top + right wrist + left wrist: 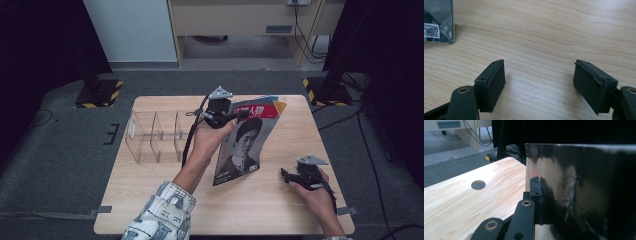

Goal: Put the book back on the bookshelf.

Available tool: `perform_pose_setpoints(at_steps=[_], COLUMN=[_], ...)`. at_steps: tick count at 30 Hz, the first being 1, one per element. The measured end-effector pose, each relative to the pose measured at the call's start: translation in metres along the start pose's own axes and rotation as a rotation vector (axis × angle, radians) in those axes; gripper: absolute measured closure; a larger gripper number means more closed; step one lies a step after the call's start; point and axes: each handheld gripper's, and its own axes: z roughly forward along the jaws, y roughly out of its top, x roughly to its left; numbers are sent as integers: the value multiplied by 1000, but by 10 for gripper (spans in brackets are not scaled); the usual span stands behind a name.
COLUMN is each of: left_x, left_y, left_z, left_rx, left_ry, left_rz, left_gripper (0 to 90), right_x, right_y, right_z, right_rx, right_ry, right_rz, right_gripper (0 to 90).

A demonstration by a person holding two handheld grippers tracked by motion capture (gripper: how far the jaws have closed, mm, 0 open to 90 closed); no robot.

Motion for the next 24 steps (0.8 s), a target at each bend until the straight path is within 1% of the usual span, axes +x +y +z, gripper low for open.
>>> perform_pose_setpoints(at_steps=[3, 7, 14, 24], left_x=[0, 2, 3, 2], left_y=[1, 2, 2, 3], left_z=[-2, -5, -10, -15], left_rx=[-1, -15, -21, -34], left_ry=[3, 6, 16, 15], left_rz=[1, -7, -4, -5], left_gripper=[864, 864, 864, 864], right_x=[0, 0, 0, 0], right_y=[0, 0, 0, 0], right_z=[0, 0, 0, 0], right_rx=[0, 0, 0, 0], right_ry=[0, 0, 0, 1], right_rz=[0, 0, 0, -1], right_gripper=[257, 257, 257, 256])
